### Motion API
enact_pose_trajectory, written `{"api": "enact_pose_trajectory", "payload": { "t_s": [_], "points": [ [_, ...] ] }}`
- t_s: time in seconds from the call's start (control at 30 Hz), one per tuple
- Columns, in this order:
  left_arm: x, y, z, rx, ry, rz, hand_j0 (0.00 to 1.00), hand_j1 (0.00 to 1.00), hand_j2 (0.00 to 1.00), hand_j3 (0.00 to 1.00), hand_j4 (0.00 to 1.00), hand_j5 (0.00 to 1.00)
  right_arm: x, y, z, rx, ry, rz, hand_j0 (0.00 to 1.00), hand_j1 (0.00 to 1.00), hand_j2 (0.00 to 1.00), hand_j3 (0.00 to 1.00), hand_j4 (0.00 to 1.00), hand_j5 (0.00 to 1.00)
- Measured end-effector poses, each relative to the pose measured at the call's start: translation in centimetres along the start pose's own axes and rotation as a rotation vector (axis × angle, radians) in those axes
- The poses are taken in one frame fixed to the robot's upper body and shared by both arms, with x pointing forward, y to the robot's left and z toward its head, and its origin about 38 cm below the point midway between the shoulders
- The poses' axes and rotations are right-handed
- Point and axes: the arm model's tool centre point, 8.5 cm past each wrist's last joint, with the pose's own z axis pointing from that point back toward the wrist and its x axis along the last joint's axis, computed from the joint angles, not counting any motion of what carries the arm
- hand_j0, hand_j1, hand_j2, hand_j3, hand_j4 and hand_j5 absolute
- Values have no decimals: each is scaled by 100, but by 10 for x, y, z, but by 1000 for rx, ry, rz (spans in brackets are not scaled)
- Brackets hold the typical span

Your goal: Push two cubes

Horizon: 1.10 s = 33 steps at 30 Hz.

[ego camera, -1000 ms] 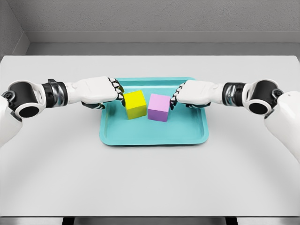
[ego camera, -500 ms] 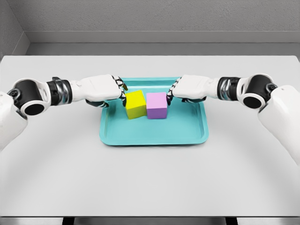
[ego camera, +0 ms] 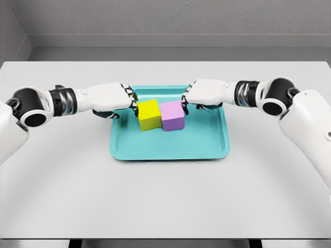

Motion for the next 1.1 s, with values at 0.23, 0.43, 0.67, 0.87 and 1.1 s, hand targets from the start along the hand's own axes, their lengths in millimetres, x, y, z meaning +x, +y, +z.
{"api": "enact_pose_trajectory", "payload": {
  "t_s": [0.23,0.43,0.67,0.87,1.1],
  "points": [
    [-6,-9,9,-57,21,-54,63,63,63,63,63,63,-1,0,-1,-4,1,-13,62,62,62,62,62,62],
    [-10,-12,15,-74,35,-70,61,61,61,61,61,61,-5,-4,0,-3,10,-3,62,62,62,62,62,62],
    [-24,2,33,-30,89,-72,61,61,61,61,61,61,-11,-1,4,8,25,-9,62,62,62,62,62,62],
    [-35,5,51,-19,128,-65,61,61,61,61,61,61,-7,11,34,25,36,36,62,62,62,62,62,62],
    [-39,3,55,-20,136,-54,61,61,61,61,61,61,25,2,65,0,-8,157,62,62,62,62,62,62]
  ]
}}
